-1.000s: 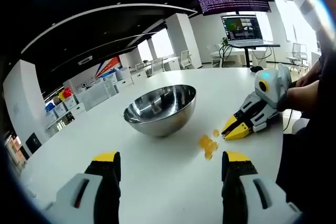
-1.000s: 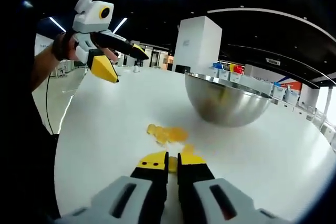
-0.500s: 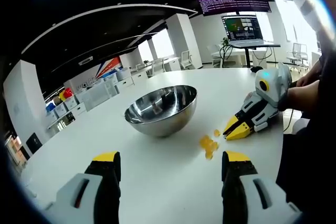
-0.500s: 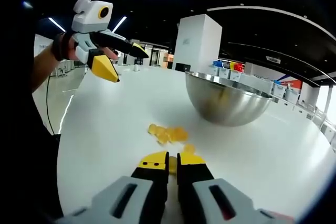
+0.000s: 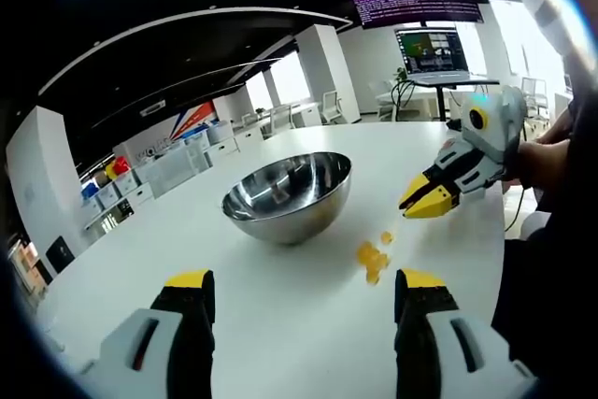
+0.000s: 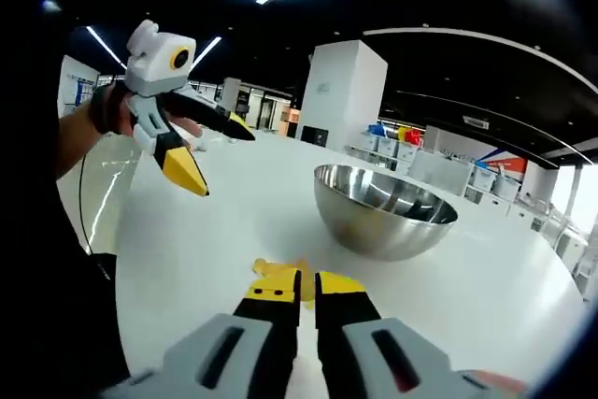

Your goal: Pick up the QQ candy scattered on the table and place it into the stainless steel bowl on the table

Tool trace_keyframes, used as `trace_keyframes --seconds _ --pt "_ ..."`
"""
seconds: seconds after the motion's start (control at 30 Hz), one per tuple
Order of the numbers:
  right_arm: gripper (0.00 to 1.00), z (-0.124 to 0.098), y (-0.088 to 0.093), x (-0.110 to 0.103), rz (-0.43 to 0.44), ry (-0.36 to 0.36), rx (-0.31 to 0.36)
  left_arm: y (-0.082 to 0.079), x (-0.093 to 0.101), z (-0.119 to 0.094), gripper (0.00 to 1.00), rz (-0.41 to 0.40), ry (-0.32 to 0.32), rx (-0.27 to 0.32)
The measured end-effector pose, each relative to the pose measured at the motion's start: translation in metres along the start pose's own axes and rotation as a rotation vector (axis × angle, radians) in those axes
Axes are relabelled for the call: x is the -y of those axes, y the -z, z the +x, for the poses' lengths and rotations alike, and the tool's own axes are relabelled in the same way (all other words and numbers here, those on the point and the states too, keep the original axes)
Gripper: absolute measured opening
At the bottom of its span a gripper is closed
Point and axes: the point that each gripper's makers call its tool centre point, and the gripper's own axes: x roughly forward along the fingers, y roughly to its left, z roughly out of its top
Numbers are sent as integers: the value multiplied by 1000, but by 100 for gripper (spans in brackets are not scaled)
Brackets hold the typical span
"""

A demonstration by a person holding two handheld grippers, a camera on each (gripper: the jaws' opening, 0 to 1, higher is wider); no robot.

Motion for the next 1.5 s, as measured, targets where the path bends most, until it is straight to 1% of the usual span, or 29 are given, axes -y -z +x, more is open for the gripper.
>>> trace_keyframes --seconds 0.23,0.33,0.43,0.57,0.63,0.73,0.77,0.87,0.97,1.07,1.2,1.27,1.3,1.33,1.5 --pt "5 -9 -34 15 -36 36 56 -1 -1 -1 78 0 0 6" --pt "5 -12 -54 29 -82 70 86 -2 -2 -1 78 1 -4 9" --pt "5 -14 -71 46 -102 106 102 -2 -2 -1 78 2 0 11" --pt "5 -15 -95 65 -142 151 140 -1 -2 -2 78 1 -3 9" --pt "5 -13 -108 76 -147 170 152 0 -4 -3 78 -1 -7 8" --pt "5 -7 -126 85 -140 180 188 0 -5 -3 78 -1 -10 7" --pt "5 -4 -131 87 -137 181 202 0 -5 -3 78 -2 -10 9" --pt "5 8 -137 94 -132 183 212 -1 -5 -3 78 -1 -9 10" --pt "5 23 -136 101 -134 190 204 0 -6 -3 78 -3 -7 10" --pt "5 39 -127 107 -122 185 177 1 -6 -4 78 -1 -7 7" --pt "5 60 -105 113 -59 167 117 1 -7 -4 78 -4 -7 6" --pt "5 68 -97 115 -54 167 104 2 -8 -4 78 -6 -10 5" --pt "5 72 -89 114 -44 159 79 2 -8 -4 78 -6 -11 5" --pt "5 76 -83 115 -39 160 71 2 -8 -4 78 -7 -11 6" --pt "5 89 -60 113 -22 152 21 2 -8 -2 78 -9 -8 3"
